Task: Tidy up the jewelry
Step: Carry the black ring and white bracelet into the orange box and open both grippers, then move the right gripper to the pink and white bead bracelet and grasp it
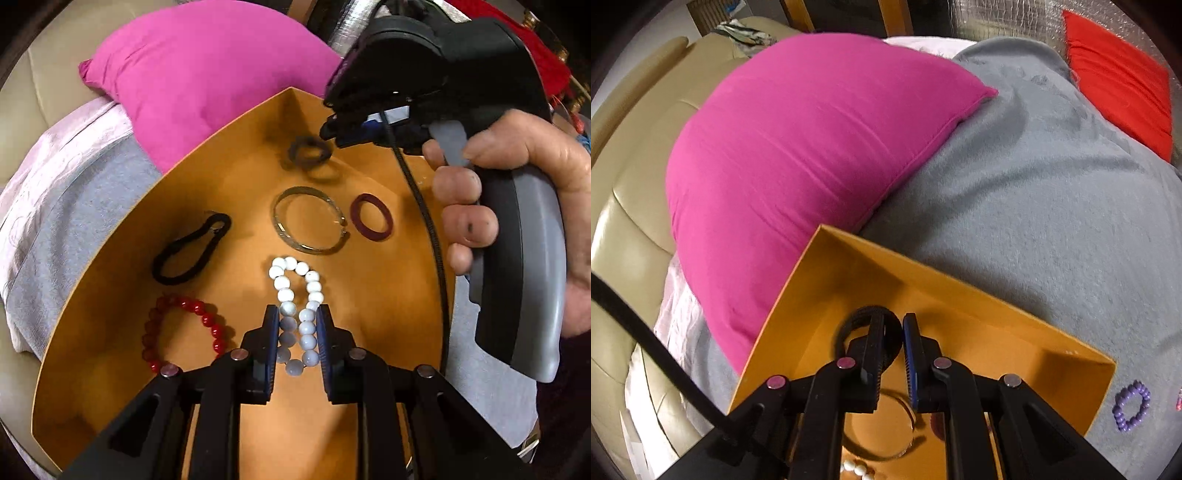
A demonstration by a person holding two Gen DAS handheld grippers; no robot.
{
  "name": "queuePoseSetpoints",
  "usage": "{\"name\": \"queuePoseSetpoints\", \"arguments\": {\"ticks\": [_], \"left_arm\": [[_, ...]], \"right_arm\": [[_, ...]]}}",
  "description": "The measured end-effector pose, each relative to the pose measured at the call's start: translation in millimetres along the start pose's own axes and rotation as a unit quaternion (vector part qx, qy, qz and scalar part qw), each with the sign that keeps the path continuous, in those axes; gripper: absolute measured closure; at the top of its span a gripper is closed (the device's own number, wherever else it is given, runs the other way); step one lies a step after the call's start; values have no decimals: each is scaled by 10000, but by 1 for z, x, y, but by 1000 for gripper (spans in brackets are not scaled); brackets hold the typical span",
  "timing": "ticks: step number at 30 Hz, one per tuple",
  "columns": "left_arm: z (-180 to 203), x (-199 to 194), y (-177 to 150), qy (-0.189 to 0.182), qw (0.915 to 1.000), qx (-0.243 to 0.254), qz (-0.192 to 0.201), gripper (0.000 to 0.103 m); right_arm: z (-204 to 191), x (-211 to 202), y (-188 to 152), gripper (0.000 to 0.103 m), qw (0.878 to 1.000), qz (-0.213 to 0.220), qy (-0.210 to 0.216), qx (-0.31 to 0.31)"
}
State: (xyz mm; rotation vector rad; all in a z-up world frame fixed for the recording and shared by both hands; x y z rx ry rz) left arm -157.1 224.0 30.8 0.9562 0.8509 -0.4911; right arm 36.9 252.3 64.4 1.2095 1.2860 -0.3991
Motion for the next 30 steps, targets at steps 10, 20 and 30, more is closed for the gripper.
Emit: {"name": "queuePoseSetpoints", "arguments": {"ticks": [10, 20, 30], "left_arm": [[16, -15, 5, 356, 9985, 69, 416, 77], [39, -61, 12, 1142, 9772, 425, 1741, 44], [94, -74, 7, 1523, 9445, 1230, 2638, 33]], "right_arm": [[10, -50, -8, 70, 9979, 580, 287, -87], [95, -153, -31, 70, 9861, 1574, 373, 375], [241, -219, -96, 67, 9747, 1767, -179, 1360]]}}
Point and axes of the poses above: each gripper's, at about its wrist camera, not at the fingertips, and x roughly the way its jaws point, z to its right, y to its top, the point moved 1 cm from there along x, roughly the way its jaws point, and after that the axes turned 2 degrees about z, right-handed, at the moved point
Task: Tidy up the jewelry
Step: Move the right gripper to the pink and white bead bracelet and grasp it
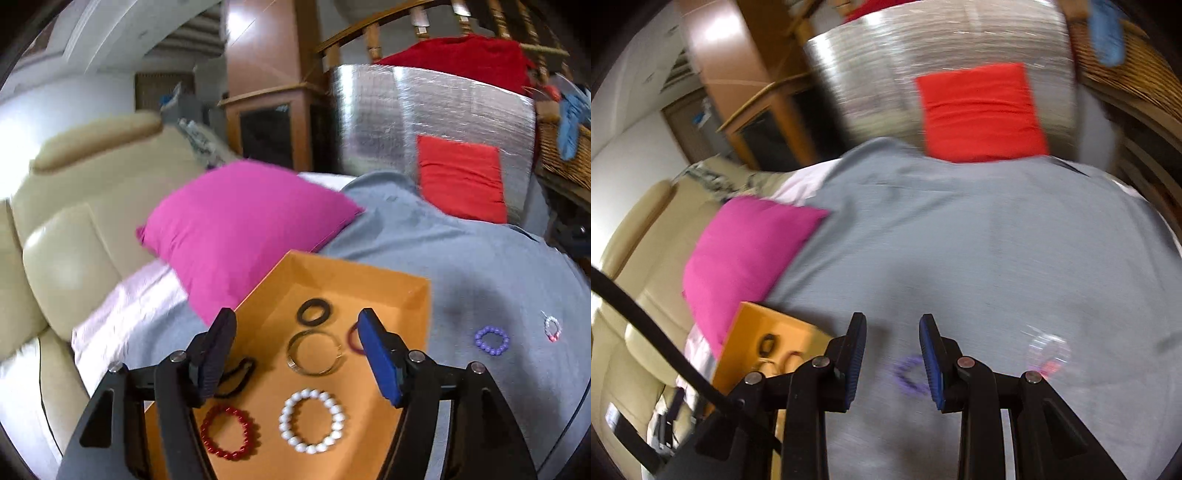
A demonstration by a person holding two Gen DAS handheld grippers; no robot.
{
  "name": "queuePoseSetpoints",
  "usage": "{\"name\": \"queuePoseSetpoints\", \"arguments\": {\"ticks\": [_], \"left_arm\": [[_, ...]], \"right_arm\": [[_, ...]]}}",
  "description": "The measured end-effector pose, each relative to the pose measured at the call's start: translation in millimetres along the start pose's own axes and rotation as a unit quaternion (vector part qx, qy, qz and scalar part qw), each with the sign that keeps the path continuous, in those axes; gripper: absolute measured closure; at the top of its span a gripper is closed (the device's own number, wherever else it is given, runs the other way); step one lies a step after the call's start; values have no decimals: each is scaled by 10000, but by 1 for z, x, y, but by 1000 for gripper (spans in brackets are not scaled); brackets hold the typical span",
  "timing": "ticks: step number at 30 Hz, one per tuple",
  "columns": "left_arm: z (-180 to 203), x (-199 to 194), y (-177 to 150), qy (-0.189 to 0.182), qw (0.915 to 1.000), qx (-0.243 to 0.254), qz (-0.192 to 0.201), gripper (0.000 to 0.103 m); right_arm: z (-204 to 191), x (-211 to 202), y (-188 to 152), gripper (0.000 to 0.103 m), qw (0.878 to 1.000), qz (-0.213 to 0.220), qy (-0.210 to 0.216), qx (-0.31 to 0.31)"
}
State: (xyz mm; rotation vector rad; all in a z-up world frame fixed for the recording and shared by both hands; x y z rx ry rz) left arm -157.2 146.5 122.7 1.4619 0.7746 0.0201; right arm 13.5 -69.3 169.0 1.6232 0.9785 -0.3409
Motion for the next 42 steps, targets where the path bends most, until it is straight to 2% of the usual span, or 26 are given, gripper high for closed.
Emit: {"name": "queuePoseSetpoints", "arguments": {"ticks": [2, 9, 14, 17, 20, 23, 30, 42], "left_arm": [[19, -6, 0, -65, 9995, 278, 151, 32], [82, -27, -6, -251, 9906, 1198, 616, 24], [130, -39, -21, -568, 9760, 1950, 790, 23], [154, -40, -31, -893, 9675, 2258, 712, 23], [171, -38, -38, -1246, 9631, 2346, 435, 23], [182, -32, -44, -1411, 9619, 2336, 151, 23], [192, -19, -48, -1458, 9662, 2107, -289, 23], [203, -6, -48, -1531, 9685, 1895, -505, 23]], "right_arm": [[32, -10, -8, 61, 9997, -15, -124, 196], [131, -31, -49, 61, 9950, 26, -394, 913], [173, -25, -85, 61, 9913, 27, -426, 1246], [192, -20, -102, 61, 9892, 60, -349, 1420], [202, -17, -112, 61, 9886, 131, -319, 1467], [206, -17, -113, 61, 9888, 138, -214, 1469], [198, -13, -105, 61, 9907, 123, 10, 1354], [198, 7, -91, 61, 9917, 67, 75, 1278]]}}
Point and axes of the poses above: each gripper's, at about its wrist camera, not at the fingertips, and x roughly the way its jaws point, z to its right, y to its top, the point moved 1 cm from there along x, roughly the way its jaws point, and after that the axes turned 2 degrees about z, right-handed, at the moved point
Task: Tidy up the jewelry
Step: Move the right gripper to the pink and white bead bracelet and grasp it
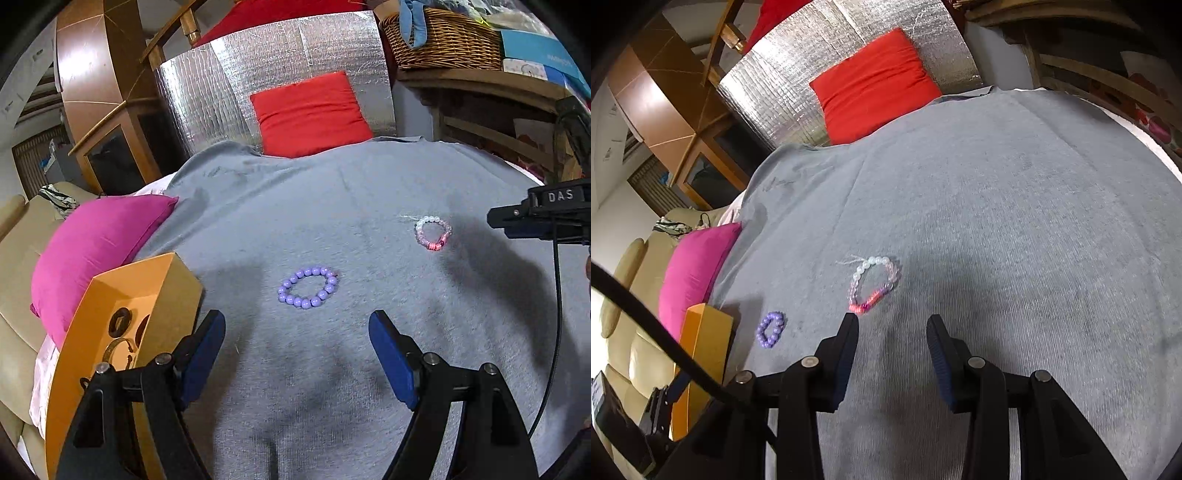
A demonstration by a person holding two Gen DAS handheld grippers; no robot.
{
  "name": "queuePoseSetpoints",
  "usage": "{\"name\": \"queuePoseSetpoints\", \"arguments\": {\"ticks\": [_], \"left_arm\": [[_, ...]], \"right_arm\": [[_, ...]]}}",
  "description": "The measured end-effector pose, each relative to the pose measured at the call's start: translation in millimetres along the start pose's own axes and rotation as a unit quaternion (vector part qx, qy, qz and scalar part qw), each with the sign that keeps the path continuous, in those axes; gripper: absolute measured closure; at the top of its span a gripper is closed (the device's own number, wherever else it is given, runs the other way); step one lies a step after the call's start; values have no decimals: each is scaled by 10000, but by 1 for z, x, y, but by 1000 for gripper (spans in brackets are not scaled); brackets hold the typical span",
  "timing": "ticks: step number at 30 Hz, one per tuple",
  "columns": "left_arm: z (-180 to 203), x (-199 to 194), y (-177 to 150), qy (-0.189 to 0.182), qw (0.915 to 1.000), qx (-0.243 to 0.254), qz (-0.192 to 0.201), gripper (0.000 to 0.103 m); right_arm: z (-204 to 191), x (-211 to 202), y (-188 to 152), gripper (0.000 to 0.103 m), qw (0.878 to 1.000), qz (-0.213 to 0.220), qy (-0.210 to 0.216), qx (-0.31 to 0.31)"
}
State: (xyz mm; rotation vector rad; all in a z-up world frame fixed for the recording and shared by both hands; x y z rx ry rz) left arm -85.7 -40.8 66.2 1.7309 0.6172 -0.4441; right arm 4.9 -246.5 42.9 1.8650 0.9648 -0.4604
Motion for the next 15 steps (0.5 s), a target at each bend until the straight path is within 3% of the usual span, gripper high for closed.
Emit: {"name": "queuePoseSetpoints", "arguments": {"ticks": [15], "left_arm": [[3, 13, 4, -185, 9996, -112, -175, 23]], "right_arm": [[-9, 49, 24, 61, 9994, 18, -356, -17]]}}
Point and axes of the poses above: each gripper's, at about its wrist camera, not at the fingertips, and x roughly the way its jaws point, z to its right, y to its top, the point moved 1 cm from there along x, roughly the way its jaws point, and after that the axes turned 2 degrees about z, right-handed, at the moved point
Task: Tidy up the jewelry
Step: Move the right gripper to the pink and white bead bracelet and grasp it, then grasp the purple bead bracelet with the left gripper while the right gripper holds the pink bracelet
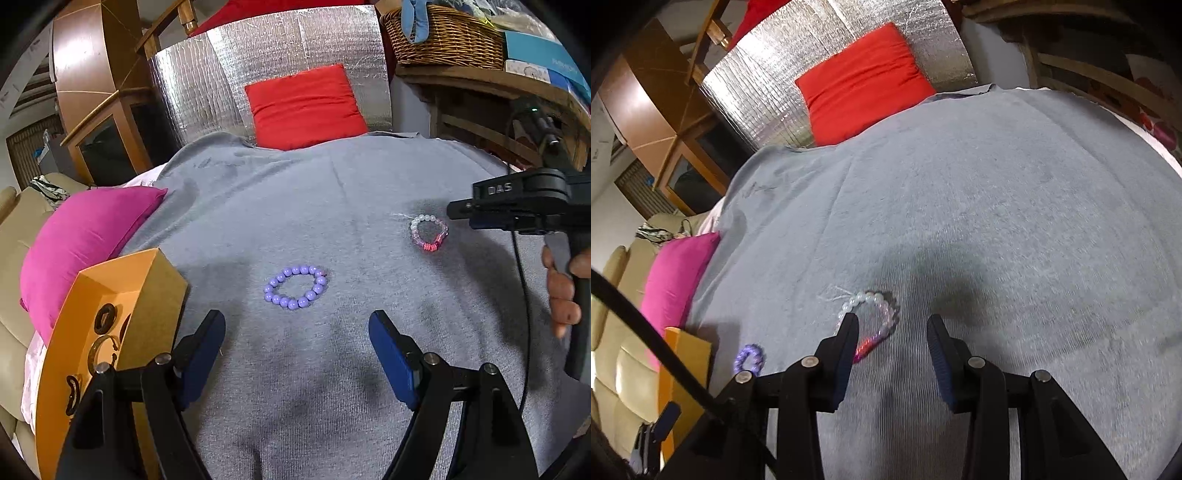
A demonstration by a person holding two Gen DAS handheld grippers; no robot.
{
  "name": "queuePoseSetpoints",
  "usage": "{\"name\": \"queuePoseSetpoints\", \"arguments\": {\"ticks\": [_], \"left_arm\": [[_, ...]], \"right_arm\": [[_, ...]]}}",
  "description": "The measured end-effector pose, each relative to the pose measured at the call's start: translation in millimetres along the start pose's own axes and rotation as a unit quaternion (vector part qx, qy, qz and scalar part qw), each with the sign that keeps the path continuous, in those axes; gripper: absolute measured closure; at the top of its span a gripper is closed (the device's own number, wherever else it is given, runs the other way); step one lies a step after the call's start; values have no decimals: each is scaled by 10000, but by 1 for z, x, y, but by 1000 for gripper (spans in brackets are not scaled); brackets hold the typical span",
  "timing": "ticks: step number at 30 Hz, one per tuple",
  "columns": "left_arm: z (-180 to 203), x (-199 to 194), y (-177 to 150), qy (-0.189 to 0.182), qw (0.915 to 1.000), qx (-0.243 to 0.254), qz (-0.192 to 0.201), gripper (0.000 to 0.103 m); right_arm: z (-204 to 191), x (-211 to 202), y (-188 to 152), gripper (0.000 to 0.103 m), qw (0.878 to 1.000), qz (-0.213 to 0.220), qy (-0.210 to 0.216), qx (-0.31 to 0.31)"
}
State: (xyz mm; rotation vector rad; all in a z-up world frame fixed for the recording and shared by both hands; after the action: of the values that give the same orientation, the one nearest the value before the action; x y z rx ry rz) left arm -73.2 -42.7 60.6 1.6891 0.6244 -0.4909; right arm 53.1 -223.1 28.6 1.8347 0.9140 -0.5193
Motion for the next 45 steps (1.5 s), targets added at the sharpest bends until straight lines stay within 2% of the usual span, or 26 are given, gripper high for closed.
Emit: {"name": "queuePoseSetpoints", "arguments": {"ticks": [6, 14, 20, 27, 37, 40, 45], "left_arm": [[-2, 5, 0, -56, 9999, -37, -79, 23], [-6, 9, -1, -48, 9997, -125, -197, 23], [-10, 11, -3, -28, 9995, -179, -262, 23], [-15, 20, -6, -78, 9984, -279, -488, 23], [-39, 50, -12, -379, 9897, -882, -1063, 23], [-47, 54, -11, -417, 9881, -1033, -1064, 23], [-54, 67, -4, -685, 9834, -1286, -1081, 23]], "right_arm": [[-13, 26, 1, 61, 9987, -99, -330, -375], [-35, 39, -1, 88, 9904, 45, -876, -1069], [-47, 38, -9, 94, 9847, 96, -985, -1436], [-46, 28, -16, 95, 9886, -126, -572, -1387], [-12, -4, -20, 95, 9960, -399, -115, -796], [-1, -13, -20, 95, 9966, -468, -70, -675], [13, -21, -24, 95, 9956, -699, -5, -619]]}}
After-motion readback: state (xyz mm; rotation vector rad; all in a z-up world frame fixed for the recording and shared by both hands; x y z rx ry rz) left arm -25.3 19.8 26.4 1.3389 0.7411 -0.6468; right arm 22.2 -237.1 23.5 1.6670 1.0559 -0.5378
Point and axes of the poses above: each gripper's, at about its wrist camera, not at the fingertips, and x roughly the way its jaws point, z to its right, y to its top, the point moved 1 cm from there along x, roughly the way its jaws point, and after that the axes turned 2 degrees about z, right-handed, at the moved point
